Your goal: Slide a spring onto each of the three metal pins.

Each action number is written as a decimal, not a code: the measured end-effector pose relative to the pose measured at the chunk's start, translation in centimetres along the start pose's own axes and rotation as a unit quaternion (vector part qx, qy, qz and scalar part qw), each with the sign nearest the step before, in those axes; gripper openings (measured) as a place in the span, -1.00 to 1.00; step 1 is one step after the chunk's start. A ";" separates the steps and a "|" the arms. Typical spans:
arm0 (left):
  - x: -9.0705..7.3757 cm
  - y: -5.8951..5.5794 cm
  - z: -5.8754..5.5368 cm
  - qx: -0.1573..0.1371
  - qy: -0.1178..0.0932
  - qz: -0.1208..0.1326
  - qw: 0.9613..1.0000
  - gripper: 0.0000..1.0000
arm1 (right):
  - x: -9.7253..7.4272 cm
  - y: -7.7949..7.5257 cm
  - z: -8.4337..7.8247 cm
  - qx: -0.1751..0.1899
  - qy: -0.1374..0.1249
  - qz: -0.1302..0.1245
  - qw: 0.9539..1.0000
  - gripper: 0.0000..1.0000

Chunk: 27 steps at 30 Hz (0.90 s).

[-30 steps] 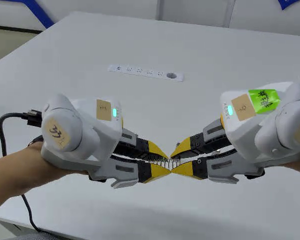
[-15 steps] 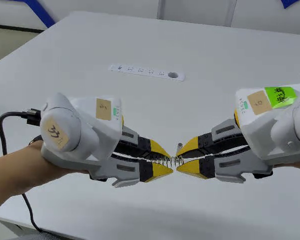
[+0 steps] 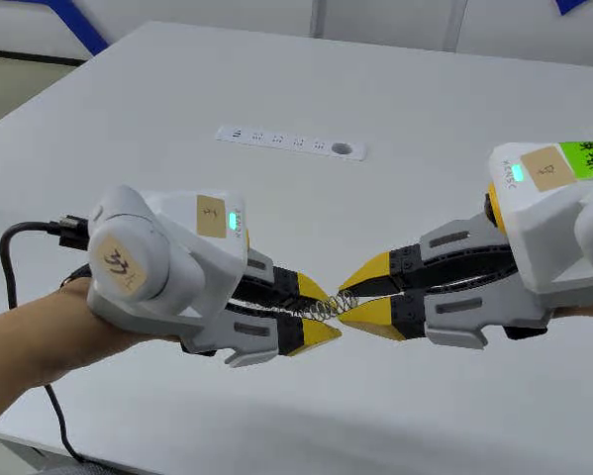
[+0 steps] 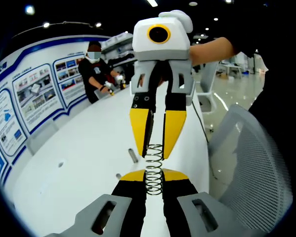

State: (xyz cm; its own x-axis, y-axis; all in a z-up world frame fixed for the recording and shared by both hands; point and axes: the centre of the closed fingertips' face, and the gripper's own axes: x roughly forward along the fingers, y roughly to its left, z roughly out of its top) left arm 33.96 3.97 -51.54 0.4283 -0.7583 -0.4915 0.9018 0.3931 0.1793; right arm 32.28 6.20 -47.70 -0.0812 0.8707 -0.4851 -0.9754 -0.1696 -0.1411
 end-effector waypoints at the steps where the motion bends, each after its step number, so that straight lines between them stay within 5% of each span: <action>1: 0.0 -0.1 0.0 0.000 0.000 0.000 1.000 -0.79 | 0.1 0.1 0.2 0.001 -0.003 0.001 1.000 -0.79; 10: -0.1 0.1 0.0 -0.005 -0.003 0.007 1.000 -0.79 | 0.9 0.2 1.4 0.016 -0.025 -0.003 1.000 -0.78; 27: 0.0 -0.1 -0.3 -0.009 -0.002 0.005 1.000 -0.79 | 1.4 0.1 1.1 0.026 -0.017 -0.006 1.000 -0.78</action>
State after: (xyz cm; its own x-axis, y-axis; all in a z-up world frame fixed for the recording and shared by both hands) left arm 33.86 4.04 -51.79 0.4369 -0.7565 -0.4866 0.8966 0.4098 0.1680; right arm 31.80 7.89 -47.41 -0.0756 0.8879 -0.4538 -0.9855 -0.1359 -0.1016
